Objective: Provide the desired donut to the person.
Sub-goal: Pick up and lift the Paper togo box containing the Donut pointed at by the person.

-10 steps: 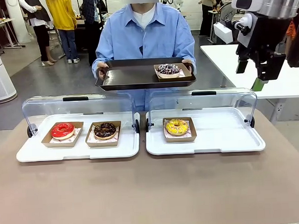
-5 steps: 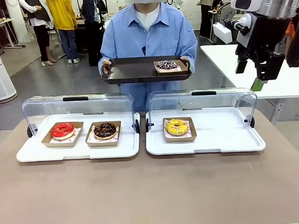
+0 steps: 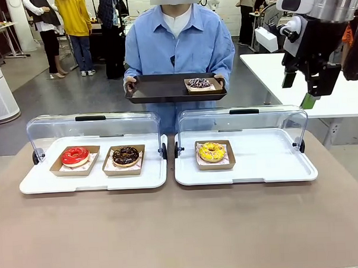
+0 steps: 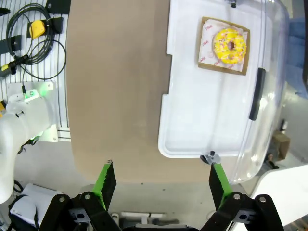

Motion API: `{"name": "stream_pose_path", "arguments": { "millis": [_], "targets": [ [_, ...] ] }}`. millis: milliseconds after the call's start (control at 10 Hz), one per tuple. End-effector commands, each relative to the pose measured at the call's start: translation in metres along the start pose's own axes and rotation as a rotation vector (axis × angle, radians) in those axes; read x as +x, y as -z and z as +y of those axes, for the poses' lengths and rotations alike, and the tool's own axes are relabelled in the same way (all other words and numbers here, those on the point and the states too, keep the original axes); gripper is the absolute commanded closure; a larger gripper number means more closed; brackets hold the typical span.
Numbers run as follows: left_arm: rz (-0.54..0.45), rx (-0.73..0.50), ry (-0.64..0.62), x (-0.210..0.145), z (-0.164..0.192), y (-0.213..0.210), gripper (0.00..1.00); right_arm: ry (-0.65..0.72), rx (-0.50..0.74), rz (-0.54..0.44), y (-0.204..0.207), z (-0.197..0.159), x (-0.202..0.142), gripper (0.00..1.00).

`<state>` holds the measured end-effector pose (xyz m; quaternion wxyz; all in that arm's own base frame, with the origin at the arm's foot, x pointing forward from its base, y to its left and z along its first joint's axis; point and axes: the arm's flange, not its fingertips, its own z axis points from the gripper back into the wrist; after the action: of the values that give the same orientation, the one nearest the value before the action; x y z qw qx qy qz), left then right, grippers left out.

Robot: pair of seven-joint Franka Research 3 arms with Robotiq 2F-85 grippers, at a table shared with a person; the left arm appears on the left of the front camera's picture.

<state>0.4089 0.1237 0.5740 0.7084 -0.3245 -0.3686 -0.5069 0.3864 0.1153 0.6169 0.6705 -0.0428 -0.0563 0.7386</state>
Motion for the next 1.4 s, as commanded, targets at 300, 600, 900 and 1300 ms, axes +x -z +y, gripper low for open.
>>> {"name": "stream_pose_path", "arguments": {
  "millis": [300, 600, 900, 1300],
  "targets": [
    [-0.004, 0.0, 0.003, 0.001, -0.001, -0.001, 0.0, 0.089, 0.105, -0.363, -0.011, -0.008, -0.08, 0.0],
    [-0.004, 0.0, 0.003, 0.001, -0.001, -0.001, 0.0, 0.21, 0.049, -0.829, 0.034, -0.004, -0.214, 0.0],
    [-0.004, 0.0, 0.003, 0.001, -0.001, -0.001, 0.0, 0.354, -0.096, -1.096, 0.085, 0.017, -0.306, 0.0],
    [-0.004, 0.0, 0.003, 0.001, -0.001, -0.001, 0.0, 0.381, -0.023, -1.225, 0.111, 0.012, -0.337, 0.0]
  ]
}}
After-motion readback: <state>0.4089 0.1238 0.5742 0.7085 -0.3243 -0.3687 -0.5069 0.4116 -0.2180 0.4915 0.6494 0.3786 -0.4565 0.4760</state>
